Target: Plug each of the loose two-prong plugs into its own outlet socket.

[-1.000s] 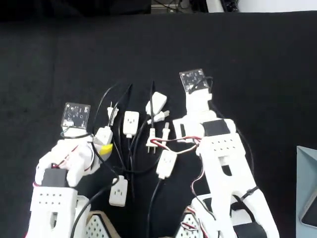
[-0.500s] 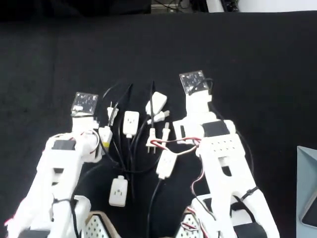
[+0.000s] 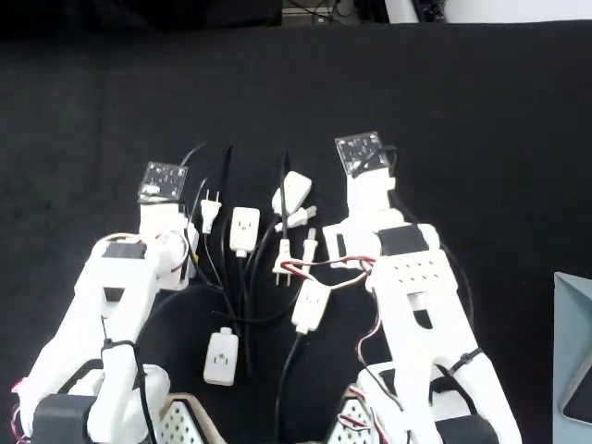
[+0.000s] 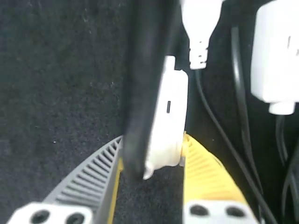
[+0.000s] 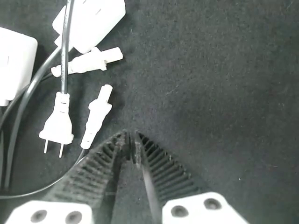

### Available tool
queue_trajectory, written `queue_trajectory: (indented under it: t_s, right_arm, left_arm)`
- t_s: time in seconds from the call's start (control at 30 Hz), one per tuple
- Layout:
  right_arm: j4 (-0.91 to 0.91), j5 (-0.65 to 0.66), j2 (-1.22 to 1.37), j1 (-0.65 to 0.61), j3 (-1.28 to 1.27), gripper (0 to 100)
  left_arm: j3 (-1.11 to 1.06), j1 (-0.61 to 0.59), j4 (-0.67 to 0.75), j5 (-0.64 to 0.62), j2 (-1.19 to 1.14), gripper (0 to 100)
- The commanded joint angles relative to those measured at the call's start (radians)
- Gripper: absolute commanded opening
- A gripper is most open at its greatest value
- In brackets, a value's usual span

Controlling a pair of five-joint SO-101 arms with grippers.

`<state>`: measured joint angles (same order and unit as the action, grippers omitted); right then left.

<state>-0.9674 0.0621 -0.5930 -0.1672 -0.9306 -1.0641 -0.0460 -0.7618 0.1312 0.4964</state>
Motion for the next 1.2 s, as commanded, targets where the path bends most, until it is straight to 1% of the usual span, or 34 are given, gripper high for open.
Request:
queue_trajectory:
  t_s: [0.0,0.1,0.2,0.37,0.47,0.57,0.73,0.8,0.97,1.17]
  right_arm:
    - [0.018,-0.009,-0.027,0.012,0.005,1.2]
    - [0.018,-0.009,-0.027,0.012,0.005,1.2]
    - [0.018,-0.009,-0.027,0.012,0.005,1.2]
    - [0.018,-0.009,-0.027,0.011,0.005,1.2]
    - [0.018,-0.009,-0.027,0.011,0.005,1.2]
    - [0.028,-0.009,-0.027,0.011,0.004,1.2]
    - [0.089,-0.003,-0.027,0.009,-0.039,1.2]
    - [0.121,-0.002,-0.027,0.009,-0.059,1.2]
    - [0.129,-0.002,-0.027,0.009,-0.065,1.2]
    - [0.13,-0.002,-0.027,0.009,-0.067,1.2]
  left_arm:
    - [0.151,-0.002,-0.074,0.003,0.0,3]
    - [0.243,-0.002,-0.101,-0.003,-0.002,3]
    - [0.325,-0.001,-0.092,-0.003,-0.014,3]
    - [0.423,0.001,0.005,-0.005,-0.103,3]
    - [0.506,0.004,0.054,-0.005,-0.216,3]
    - [0.628,0.01,0.061,-0.005,-0.341,3]
    - [0.862,0.025,0.06,-0.083,-0.545,3]
    - [0.951,0.048,0.06,-0.097,-0.621,3]
    - [1.179,0.107,0.055,-0.095,-0.815,3]
    - [1.443,0.133,0.054,-0.091,-1.054,3]
